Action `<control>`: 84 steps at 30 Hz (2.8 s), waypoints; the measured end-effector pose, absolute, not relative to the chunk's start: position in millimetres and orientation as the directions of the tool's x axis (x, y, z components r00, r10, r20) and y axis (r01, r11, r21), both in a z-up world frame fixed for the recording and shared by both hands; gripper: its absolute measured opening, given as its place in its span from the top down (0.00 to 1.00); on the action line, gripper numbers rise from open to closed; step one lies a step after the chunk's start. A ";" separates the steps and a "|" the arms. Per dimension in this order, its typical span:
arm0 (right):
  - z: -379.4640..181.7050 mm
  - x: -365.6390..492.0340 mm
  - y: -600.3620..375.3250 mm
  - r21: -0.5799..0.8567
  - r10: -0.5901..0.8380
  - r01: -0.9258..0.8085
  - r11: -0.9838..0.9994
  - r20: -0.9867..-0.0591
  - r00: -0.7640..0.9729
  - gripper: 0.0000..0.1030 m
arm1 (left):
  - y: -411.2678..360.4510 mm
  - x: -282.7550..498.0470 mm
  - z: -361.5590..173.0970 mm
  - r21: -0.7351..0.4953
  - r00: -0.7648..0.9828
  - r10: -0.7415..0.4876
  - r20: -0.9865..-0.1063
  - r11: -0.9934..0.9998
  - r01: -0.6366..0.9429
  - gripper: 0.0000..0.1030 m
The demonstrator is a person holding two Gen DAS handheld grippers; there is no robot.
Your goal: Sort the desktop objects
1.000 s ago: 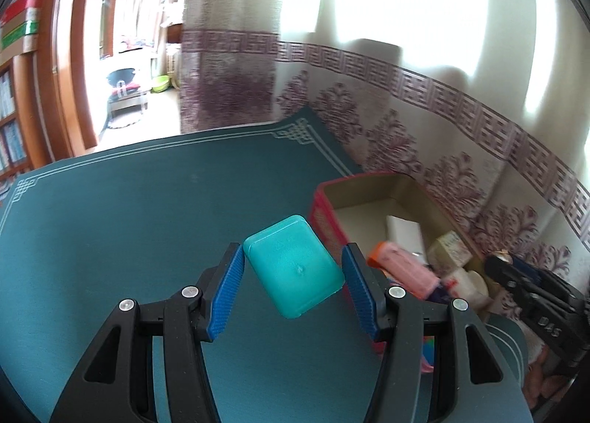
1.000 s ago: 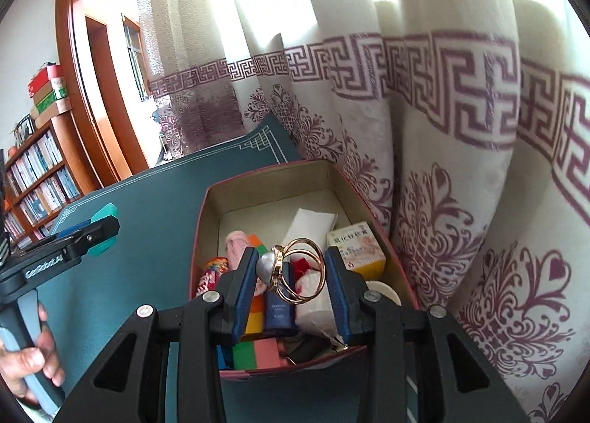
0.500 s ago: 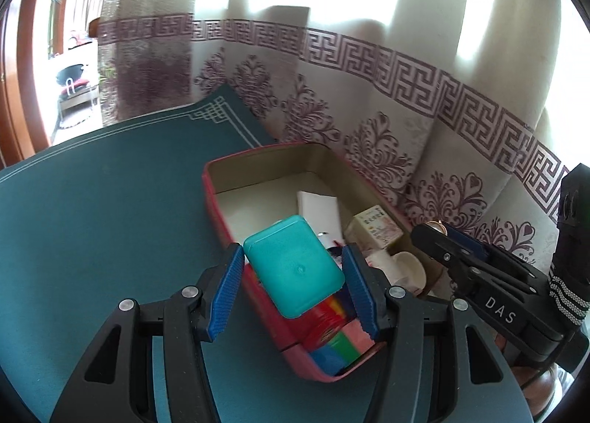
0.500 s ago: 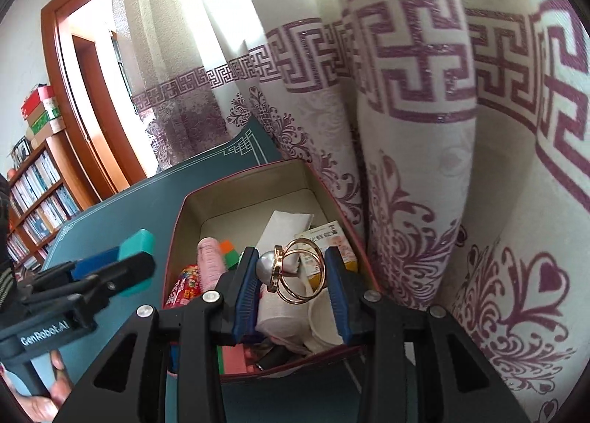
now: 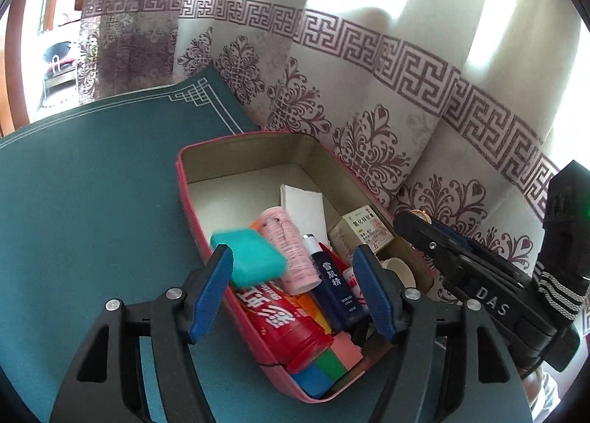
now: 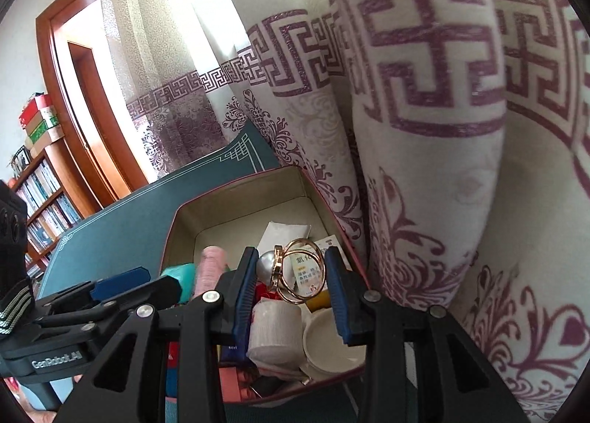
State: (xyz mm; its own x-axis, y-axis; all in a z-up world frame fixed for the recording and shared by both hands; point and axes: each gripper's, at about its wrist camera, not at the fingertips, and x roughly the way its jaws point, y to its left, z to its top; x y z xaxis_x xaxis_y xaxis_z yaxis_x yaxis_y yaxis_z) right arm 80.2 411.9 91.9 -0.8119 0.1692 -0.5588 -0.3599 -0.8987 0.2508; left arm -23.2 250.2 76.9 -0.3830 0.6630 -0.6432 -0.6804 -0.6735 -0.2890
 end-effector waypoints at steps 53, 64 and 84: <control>147.6 181.3 335.3 -0.050 0.341 -0.364 -0.930 -0.484 -0.806 0.00 | 181.1 60.2 178.3 -0.055 -0.827 0.452 -0.334 -0.885 -0.461 0.11; 146.4 193.6 335.4 -0.029 0.332 -0.366 -0.930 -0.492 -0.805 0.00 | 182.0 81.6 181.6 -0.096 -0.754 0.571 -0.324 -0.813 -0.575 0.00; 114.5 195.8 354.8 0.036 0.305 -0.393 -0.919 -0.566 -0.766 0.00 | 217.4 56.5 119.4 -0.275 -0.482 0.671 -0.563 -0.703 -0.656 0.00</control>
State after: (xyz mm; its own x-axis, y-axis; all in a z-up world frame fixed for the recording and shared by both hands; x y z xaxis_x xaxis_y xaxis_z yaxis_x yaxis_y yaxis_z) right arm 195.8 354.8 114.5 -0.7657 0.3053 -0.5661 -0.3932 -0.9188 0.0363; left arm 56.5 217.4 119.5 -0.4820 0.6710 -0.5634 -0.6562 -0.7026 -0.2754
